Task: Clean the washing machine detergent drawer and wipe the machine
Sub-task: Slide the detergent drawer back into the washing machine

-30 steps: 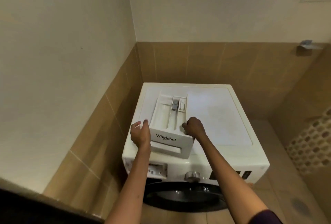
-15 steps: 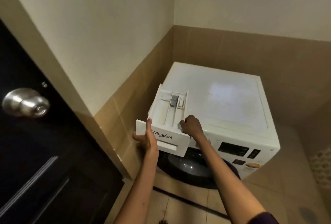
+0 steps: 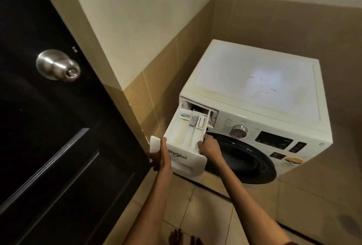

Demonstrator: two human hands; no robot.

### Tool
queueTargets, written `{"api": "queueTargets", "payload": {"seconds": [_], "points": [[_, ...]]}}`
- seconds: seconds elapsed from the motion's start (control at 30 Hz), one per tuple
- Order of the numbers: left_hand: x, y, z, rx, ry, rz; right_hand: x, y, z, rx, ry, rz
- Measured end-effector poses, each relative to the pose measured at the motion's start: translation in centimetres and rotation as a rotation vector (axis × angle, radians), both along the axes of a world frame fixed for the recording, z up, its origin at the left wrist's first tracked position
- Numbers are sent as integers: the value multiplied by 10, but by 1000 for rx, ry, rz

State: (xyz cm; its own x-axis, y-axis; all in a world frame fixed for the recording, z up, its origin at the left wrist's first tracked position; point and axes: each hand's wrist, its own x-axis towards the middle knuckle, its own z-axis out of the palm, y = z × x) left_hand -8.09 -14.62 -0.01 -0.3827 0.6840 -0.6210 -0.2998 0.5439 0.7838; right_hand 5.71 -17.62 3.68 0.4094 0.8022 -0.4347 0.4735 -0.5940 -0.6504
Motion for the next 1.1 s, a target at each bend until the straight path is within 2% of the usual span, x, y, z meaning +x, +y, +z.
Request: {"api": "queueTargets", "payload": {"seconds": [0.33,0.47,0.63,0.77,0.9,1.0,1.1], "points": [[-3,29,-62,-57,22,-174,6,5,-26,-31,32,-71],[-12,48,-110,-99,27,-181,-1,10,-34,-20,38,-77],[-17,54,-111,-130,51,-223,-5,20,-38,-28,19,-79],[-14,68,-135,-131,77,-290,-1,25,-38,-20,22,-92],[-19,72,-122,-155,61,-265,-4,28,-39,-23,22,-112],[-18,63,-81,-107,40,-250,-10,30,-43,-7,22,-120],[-15,60,-67,-74,8,-216,-12,32,-45,32,13,-142]]}}
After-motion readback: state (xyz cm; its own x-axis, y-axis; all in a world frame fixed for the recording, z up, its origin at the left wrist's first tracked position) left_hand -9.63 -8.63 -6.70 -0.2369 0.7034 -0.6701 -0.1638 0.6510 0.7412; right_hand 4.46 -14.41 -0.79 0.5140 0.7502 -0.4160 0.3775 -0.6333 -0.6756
